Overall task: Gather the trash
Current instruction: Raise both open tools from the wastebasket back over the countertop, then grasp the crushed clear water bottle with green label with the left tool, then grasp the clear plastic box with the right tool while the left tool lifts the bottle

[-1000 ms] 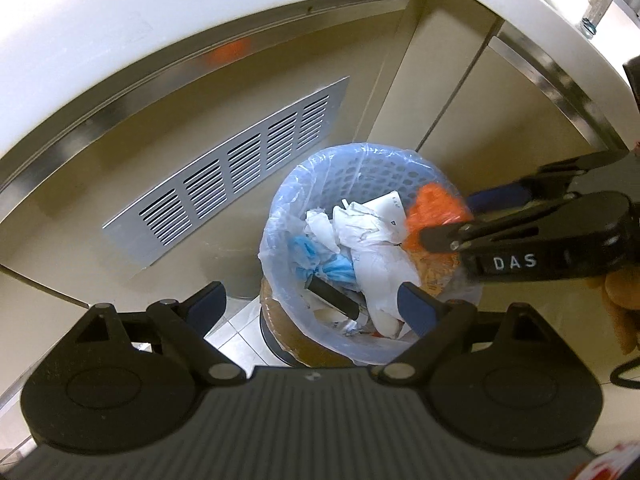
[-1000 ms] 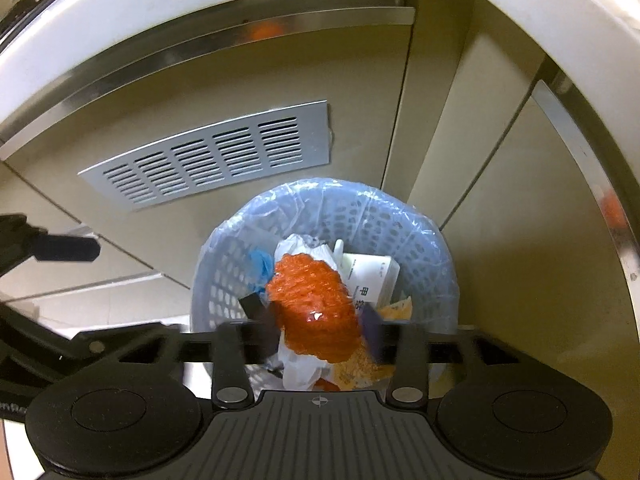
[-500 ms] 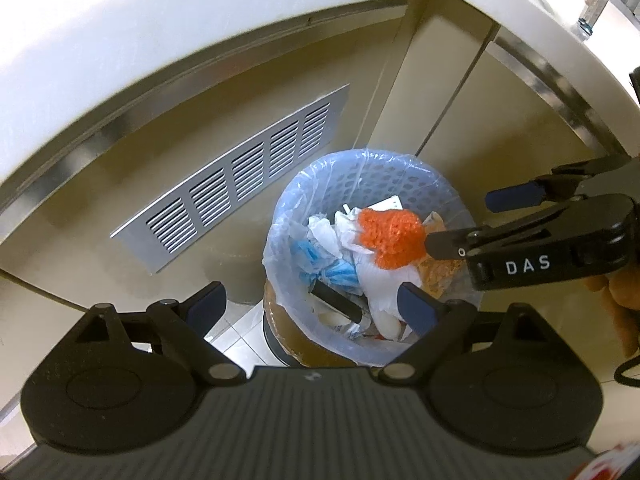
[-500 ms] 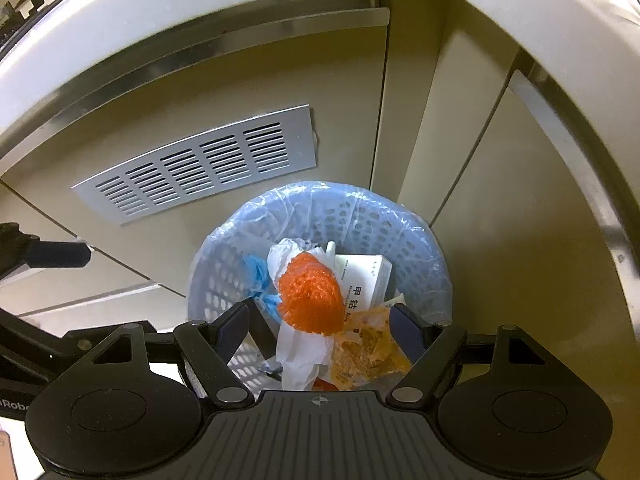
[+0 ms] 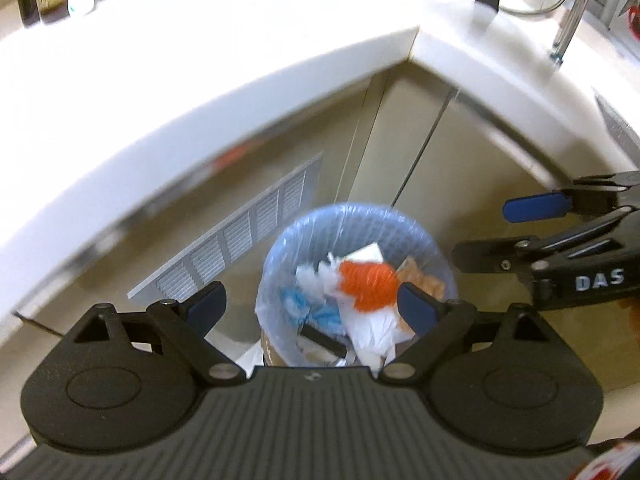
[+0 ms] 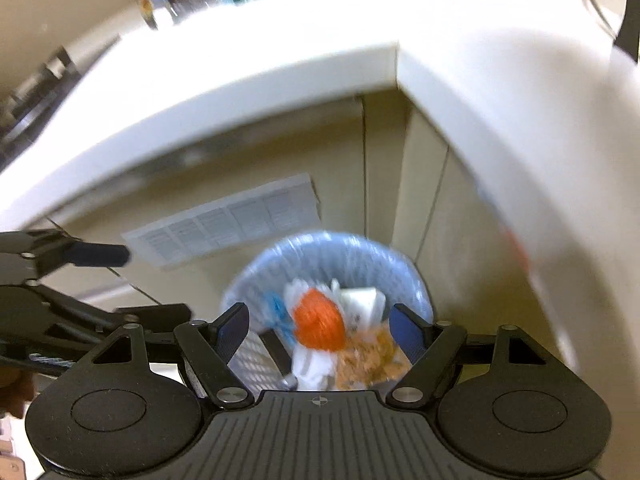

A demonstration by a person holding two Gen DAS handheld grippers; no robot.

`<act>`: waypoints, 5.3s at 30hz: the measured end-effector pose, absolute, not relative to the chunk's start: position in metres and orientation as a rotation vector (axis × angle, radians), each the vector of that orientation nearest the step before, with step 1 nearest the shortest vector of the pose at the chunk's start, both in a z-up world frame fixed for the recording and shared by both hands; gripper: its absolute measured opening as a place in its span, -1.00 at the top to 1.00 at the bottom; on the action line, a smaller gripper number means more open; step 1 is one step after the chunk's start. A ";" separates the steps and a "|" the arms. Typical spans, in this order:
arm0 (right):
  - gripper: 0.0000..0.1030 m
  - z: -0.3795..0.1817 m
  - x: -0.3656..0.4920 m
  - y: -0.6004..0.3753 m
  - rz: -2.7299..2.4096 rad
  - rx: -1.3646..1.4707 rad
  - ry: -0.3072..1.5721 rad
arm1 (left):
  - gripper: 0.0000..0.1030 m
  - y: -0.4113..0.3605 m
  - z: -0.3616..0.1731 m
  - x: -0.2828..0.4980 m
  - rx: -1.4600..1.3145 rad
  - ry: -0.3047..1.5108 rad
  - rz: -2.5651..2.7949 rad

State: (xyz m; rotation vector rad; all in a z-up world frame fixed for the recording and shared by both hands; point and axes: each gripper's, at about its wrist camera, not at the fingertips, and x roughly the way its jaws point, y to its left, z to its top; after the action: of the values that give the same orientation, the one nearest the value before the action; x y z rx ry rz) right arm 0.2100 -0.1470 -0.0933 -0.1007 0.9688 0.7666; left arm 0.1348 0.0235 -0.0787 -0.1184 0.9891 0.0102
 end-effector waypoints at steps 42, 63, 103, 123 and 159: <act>-0.50 -0.004 0.381 -0.017 0.681 -0.029 0.720 | -0.10 0.254 -0.005 0.333 0.086 0.796 0.131; -0.50 -0.013 0.416 0.003 0.783 -0.140 0.742 | -0.35 0.174 0.008 0.273 -0.182 0.792 -0.016; -0.38 -0.047 0.439 -0.013 0.899 -0.236 0.643 | 0.44 0.200 -0.028 0.424 -0.479 1.028 -0.334; -0.50 -0.004 0.525 0.043 0.691 -0.063 0.605 | 0.45 0.245 0.026 0.387 -0.303 0.907 -0.022; -0.63 -0.014 0.502 0.027 0.476 0.030 0.641 | 0.45 0.230 0.025 0.379 -0.160 0.890 -0.071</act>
State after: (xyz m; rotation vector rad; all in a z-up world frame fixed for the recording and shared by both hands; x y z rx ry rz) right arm 0.5022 0.0275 -0.0135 0.0301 0.6415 0.4758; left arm 0.3786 0.2301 0.0255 -0.1602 0.8898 -0.0710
